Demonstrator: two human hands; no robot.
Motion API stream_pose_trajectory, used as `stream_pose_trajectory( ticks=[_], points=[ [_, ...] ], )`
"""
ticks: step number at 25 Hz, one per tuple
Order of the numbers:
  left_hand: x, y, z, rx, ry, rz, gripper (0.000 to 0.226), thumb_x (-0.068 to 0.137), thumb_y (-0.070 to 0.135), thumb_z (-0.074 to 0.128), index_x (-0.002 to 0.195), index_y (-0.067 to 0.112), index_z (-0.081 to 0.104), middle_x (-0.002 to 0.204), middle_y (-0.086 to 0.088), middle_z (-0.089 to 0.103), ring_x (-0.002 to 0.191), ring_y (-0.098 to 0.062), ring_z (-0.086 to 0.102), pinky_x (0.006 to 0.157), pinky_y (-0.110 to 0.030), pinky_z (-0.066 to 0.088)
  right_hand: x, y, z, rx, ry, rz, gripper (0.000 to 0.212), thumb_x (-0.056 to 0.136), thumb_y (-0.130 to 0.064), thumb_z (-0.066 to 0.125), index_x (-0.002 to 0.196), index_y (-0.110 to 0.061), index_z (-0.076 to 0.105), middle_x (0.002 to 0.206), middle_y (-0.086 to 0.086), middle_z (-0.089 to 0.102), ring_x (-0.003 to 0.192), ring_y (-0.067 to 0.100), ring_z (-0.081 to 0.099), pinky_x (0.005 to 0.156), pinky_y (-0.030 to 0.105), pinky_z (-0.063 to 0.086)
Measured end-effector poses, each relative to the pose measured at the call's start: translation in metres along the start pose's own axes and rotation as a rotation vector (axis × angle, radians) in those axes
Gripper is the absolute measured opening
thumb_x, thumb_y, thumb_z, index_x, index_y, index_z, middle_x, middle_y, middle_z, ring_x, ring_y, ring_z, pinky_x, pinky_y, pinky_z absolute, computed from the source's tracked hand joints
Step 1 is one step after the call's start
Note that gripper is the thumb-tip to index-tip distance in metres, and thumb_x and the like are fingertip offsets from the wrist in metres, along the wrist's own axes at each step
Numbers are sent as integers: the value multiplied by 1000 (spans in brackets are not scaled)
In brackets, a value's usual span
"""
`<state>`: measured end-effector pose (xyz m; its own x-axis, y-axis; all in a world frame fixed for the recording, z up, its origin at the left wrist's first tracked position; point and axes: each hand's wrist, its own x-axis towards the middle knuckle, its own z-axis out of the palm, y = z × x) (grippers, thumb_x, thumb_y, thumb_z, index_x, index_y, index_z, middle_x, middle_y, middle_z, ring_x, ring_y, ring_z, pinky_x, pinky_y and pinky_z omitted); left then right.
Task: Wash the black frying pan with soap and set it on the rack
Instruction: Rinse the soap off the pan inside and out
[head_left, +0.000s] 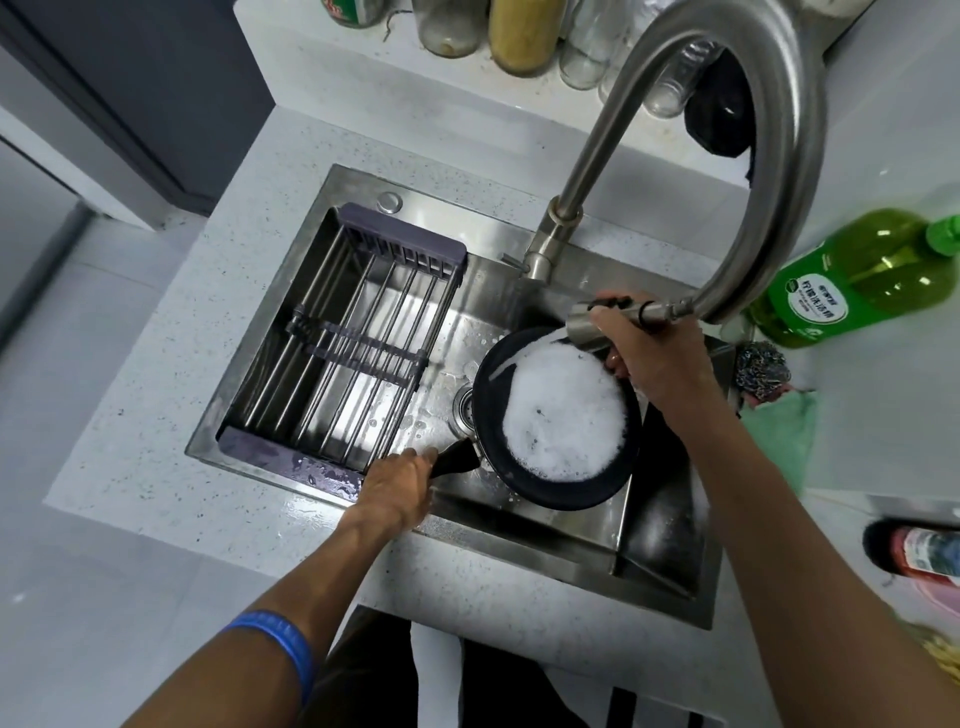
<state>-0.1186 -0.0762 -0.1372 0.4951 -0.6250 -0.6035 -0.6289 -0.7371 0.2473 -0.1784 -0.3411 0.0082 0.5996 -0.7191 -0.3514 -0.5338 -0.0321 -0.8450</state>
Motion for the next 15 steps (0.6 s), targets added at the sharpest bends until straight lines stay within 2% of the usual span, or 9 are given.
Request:
stream_pose_trajectory(
  ticks=[3,5,7,10,13,15],
  points=[
    [-1,-2,2,-39,-7,-5,39,93,19,56,131,18,47,93,1,51,78,-14,54,73,-22,44,4,-2,-9,-70,26,-12,18,82,-37,69,99,-35,72,87,-7,72,67,6,64,61,23,53],
    [-1,-2,2,-32,-7,4,41,93,18,56,133,19,46,93,2,51,78,-13,54,75,-23,45,4,-2,-16,-84,35,-22,16,86,-30,69,101,-34,72,87,-15,70,70,-4,65,68,14,53],
    [-1,-1,1,-32,4,4,42,94,19,54,135,19,45,92,2,51,77,-13,53,76,-24,45,6,1,-24,-84,74,-50,18,85,-26,70,103,-29,74,90,-13,71,74,-4,65,74,15,51],
    [1,0,0,-15,6,5,46,95,22,53,140,19,41,106,-2,59,84,-15,56,83,-27,48,12,3,-34,-9,141,-33,14,81,-23,73,94,-29,75,86,-8,72,70,1,66,66,18,51],
    [0,0,1,0,7,4,49,95,23,53,142,19,39,111,-4,60,93,-17,60,85,-29,48,14,3,-29,10,47,-35,10,87,-19,71,95,-24,73,79,0,70,55,1,61,51,15,46],
    [0,-1,2,0,8,9,51,95,23,53,143,19,38,112,-4,59,94,-18,61,86,-30,49,13,2,-22,28,-15,-45,9,89,-17,69,97,-20,73,70,3,67,49,7,56,45,18,44]
  ],
)
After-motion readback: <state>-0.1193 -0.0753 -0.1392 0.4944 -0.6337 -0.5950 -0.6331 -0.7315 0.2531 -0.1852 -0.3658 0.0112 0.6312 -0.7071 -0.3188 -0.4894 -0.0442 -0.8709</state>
